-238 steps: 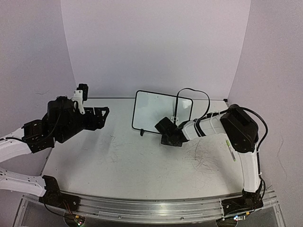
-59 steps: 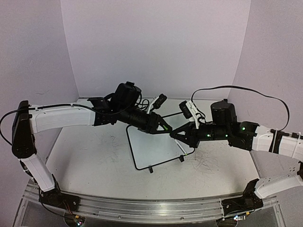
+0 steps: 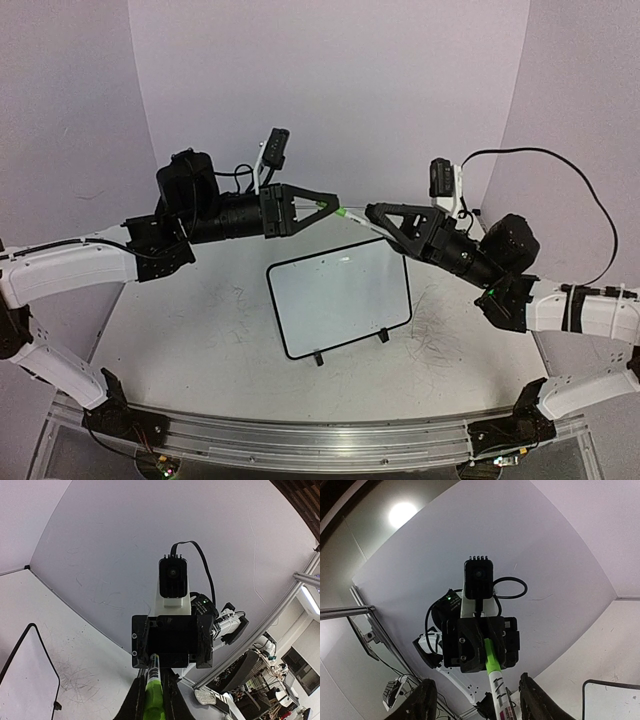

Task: Write a sentence on the whiteboard
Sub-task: Open the pen cap from the whiteboard marker.

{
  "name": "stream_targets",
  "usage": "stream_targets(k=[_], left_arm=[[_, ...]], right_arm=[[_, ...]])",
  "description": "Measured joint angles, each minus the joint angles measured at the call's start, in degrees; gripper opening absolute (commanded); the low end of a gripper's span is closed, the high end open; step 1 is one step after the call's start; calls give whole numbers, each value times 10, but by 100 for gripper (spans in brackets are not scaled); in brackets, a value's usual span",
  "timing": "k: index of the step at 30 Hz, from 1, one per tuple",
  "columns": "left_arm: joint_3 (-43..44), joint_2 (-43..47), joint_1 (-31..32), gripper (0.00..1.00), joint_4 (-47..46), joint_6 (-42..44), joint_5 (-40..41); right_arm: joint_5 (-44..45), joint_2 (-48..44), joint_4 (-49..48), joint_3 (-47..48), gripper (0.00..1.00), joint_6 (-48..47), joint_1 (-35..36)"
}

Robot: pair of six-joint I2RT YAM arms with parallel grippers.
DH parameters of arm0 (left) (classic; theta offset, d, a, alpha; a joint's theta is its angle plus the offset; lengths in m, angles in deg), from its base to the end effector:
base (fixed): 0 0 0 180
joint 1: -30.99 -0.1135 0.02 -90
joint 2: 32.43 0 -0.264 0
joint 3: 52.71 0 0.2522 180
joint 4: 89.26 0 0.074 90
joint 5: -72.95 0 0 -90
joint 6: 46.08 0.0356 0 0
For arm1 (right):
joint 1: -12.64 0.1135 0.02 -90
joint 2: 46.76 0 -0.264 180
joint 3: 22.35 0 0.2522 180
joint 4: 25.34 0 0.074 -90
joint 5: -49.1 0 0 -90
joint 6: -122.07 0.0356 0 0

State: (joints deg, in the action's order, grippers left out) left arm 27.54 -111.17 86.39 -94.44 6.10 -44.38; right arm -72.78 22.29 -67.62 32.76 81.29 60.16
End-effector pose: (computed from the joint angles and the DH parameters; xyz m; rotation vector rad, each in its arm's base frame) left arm 0.1714 -0.2772 0.3914 0.6959 1.5575 -1.6191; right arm 0.1631 0.2060 0.3488 -0.5667 1.2307 1.7624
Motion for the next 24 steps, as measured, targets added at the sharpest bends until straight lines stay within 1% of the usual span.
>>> stream_targets(k=[7,11,15,18,19,23,24], left_arm=[[-14,12,0,0,-17,0,7],[-29,24,0,0,-22,0,26],[-40,29,0,0,-28,0,41],[-42,30,0,0,-29,0,47],[-43,30,0,0,-31,0,48],[-51,38,1,0,-37,-2,52],[-54,42,2,0,-37,-2,53]], right_arm=[[1,0,-10,-22,58,2,1],[14,0,-14,-36,52,5,1],[23,9,-41,-41,38,17,4],[25,23,-61,-41,24,24,6],[26,26,-62,-41,21,26,6],[30,29,-68,-41,2,34,7],[31,29,-70,-42,0,36,7]])
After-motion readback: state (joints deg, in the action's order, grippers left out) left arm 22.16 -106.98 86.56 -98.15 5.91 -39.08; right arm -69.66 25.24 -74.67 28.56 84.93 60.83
